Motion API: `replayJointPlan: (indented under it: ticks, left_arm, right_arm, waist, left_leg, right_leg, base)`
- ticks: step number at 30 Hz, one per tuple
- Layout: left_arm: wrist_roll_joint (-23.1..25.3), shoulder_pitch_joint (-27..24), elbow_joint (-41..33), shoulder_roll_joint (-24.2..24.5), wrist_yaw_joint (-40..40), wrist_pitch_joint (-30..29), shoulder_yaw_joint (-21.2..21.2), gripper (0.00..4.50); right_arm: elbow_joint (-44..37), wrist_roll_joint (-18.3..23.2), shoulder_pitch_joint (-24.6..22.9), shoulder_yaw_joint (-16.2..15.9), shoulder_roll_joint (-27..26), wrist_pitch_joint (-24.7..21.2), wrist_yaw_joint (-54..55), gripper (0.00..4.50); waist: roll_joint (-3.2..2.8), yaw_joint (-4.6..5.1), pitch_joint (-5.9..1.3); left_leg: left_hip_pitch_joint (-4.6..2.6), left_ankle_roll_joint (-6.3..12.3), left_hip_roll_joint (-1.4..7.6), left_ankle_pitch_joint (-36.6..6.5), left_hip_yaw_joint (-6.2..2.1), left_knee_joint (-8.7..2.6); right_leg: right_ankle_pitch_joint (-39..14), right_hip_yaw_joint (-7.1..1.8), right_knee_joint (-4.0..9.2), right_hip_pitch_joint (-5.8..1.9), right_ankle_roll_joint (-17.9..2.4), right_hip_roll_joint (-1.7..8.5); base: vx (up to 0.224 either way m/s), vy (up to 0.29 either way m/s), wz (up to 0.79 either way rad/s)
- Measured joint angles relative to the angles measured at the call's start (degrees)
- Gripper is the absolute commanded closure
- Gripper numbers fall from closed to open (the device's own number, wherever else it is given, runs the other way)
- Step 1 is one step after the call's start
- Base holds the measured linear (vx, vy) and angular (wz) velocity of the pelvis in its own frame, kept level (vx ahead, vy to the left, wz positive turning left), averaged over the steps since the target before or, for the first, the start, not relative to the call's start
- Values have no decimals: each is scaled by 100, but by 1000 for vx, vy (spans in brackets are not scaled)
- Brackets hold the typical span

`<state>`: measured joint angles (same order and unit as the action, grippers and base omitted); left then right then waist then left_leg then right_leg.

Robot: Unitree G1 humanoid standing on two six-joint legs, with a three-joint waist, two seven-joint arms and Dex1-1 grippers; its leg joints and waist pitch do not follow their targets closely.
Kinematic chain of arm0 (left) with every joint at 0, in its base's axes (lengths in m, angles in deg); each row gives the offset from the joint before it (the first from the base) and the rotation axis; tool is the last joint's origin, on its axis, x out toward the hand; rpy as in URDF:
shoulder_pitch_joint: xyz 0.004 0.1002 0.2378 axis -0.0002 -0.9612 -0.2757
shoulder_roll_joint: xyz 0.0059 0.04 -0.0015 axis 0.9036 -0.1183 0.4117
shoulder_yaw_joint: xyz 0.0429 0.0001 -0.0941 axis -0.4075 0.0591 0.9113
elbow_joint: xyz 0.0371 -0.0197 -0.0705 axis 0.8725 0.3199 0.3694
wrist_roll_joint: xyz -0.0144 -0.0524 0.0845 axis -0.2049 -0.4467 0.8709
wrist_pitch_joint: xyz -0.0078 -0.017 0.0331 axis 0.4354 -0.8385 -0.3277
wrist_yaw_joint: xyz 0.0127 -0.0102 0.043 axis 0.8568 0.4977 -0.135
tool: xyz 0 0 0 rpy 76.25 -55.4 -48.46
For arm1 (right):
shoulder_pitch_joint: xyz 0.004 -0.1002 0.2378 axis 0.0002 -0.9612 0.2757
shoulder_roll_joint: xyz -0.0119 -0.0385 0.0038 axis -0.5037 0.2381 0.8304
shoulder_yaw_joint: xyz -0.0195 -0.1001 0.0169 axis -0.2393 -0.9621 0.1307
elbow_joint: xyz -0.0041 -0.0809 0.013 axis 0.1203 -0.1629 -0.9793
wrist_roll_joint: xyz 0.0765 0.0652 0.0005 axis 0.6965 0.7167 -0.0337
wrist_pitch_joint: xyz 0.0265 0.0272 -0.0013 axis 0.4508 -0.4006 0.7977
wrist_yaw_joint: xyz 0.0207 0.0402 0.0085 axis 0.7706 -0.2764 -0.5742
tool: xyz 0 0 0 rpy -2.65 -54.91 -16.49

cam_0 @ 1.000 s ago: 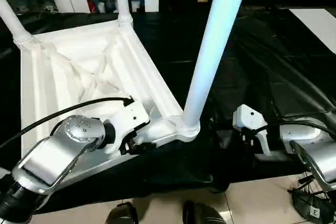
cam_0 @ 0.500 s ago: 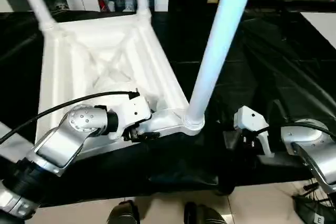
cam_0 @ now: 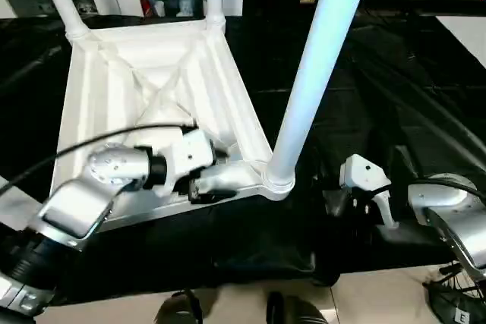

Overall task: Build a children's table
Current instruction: Rotate table base

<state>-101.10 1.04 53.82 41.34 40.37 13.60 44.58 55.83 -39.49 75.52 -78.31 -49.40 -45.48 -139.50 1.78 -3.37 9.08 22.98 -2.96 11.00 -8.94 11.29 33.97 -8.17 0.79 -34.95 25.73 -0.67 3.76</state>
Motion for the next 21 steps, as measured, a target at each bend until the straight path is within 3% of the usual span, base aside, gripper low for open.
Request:
replayJointPlan:
  ticks: [8, 10, 13, 18, 21]
  left_arm:
    - [-221, -217, -609, -239, -95, -732, 76, 36]
    - [-218, -262, -688, -333, -259, -939, 82, 73]
    - [-33, -435, -727, -617, -758, -1271, -67, 93]
    - [187, -516, -712, -596, -926, -1608, -121, 123]
    - [186, -518, -739, -504, -902, -1845, -129, 165]
  right_arm:
    - [0, -12, 3, 1, -3, 15, 68, 0]
    - [0, -19, 2, 2, -2, 17, 94, 0]
    - [0, -22, 3, 4, -7, 23, 160, 0]
    - [0, -22, 2, 9, -6, 23, 174, 0]
    - [0, -22, 2, 9, -6, 23, 182, 0]
  waist:
    - [-2, 33, -1]
    - [-10, 33, -5]
    - [-29, 35, -16]
    - [-30, 53, -16]
    - [-30, 60, -16]
  left_leg:
    - [-4, 0, 0, 0, 0, 0]
    - [-4, 0, 2, 0, -1, 0]
    - [-3, 0, 1, 0, -1, 5]
    - [-3, 0, 2, 0, -6, 4]
    - [-3, 0, 2, 0, -6, 4]
  right_leg:
    - [-14, 1, -2, 0, 23, -1]
    - [-14, 1, -2, 0, 23, -2]
    - [-14, -2, -1, -1, 23, -3]
    - [-15, -1, -1, 1, 25, -7]
    - [-15, -1, 0, 1, 25, -7]
  base:
    - [0, 0, 0]
    - [0, 0, 0]
    - [0, 0, 0]
    - [0, 0, 0]
    - [0, 0, 0]
